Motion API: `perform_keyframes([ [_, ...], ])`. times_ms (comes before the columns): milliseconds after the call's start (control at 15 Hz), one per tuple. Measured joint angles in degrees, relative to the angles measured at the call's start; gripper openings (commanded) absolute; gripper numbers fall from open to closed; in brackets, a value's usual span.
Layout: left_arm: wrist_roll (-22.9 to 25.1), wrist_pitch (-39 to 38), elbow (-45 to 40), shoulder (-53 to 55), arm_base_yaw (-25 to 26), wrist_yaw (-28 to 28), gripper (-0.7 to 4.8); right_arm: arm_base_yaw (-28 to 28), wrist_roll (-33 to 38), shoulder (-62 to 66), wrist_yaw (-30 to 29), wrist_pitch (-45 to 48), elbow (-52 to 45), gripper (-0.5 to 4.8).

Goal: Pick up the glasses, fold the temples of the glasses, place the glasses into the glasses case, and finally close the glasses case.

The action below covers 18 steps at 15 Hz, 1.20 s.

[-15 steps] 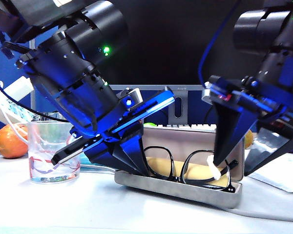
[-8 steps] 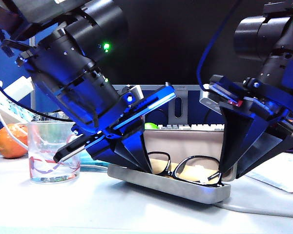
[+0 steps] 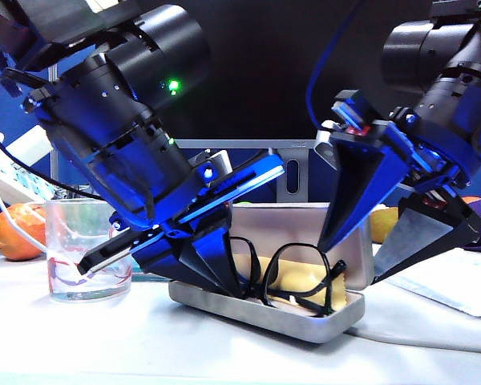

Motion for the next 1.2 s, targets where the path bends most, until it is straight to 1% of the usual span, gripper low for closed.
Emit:
perform_keyframes([
  [66, 0.00, 0.00, 0.00, 0.00, 0.00, -0.11, -0.04, 0.00, 0.04, 0.00, -1.49, -0.48, 0.00, 2.79],
  [199, 0.00, 0.15, 0.00, 0.00, 0.00, 0.00, -0.03, 0.02, -0.79, -1.05, -1.18, -2.60, 0.00, 2.79],
  [399, 0.00, 0.24, 0.00, 0.00, 0.00, 0.13, -0.03, -0.04, -2.60, -5.38, 4.96, -5.88, 0.07, 2.79],
  [465, 0.00, 0.20, 0.00, 0.00, 0.00, 0.09, -0.03, -0.04, -2.56, -7.06, 8.13, -5.66, 0.07, 2.82],
  [532, 0.00, 0.17, 0.00, 0.00, 0.00, -0.02, -0.03, -0.04, -2.54, -8.20, 11.80, -5.27, 0.28, 3.37],
  [598, 0.00, 0.28, 0.00, 0.00, 0.00, -0.09, -0.03, -0.13, -2.51, -8.50, 13.97, -3.39, 0.42, 3.76],
  [731, 0.00, 0.33, 0.00, -0.02, 0.00, -0.13, -0.03, -0.13, -2.47, -8.39, 14.73, -2.56, 0.39, 3.75],
  [864, 0.00, 0.35, 0.02, -0.02, 0.00, -0.11, -0.04, -0.15, -2.54, -8.70, 14.93, -4.42, 0.59, 3.67],
  [930, 0.00, 0.35, 0.02, -0.02, 0.00, -0.13, -0.03, -0.13, -2.62, -9.44, 14.60, -6.88, 1.18, 3.46],
  [997, 0.00, 0.35, 0.00, -0.02, 0.00, -0.13, -0.03, -0.17, -3.15, -10.69, 12.57, -8.94, 1.77, 3.22],
  [1130, 0.00, 0.07, 0.00, -0.02, 0.00, -0.15, -0.03, -0.15, -4.96, -12.74, 7.74, -11.39, 2.19, 3.22],
  [1196, 0.00, 0.02, 0.00, 0.00, 0.00, -0.15, -0.03, -0.15, -5.33, -12.90, 6.34, -12.11, 2.19, 3.22],
])
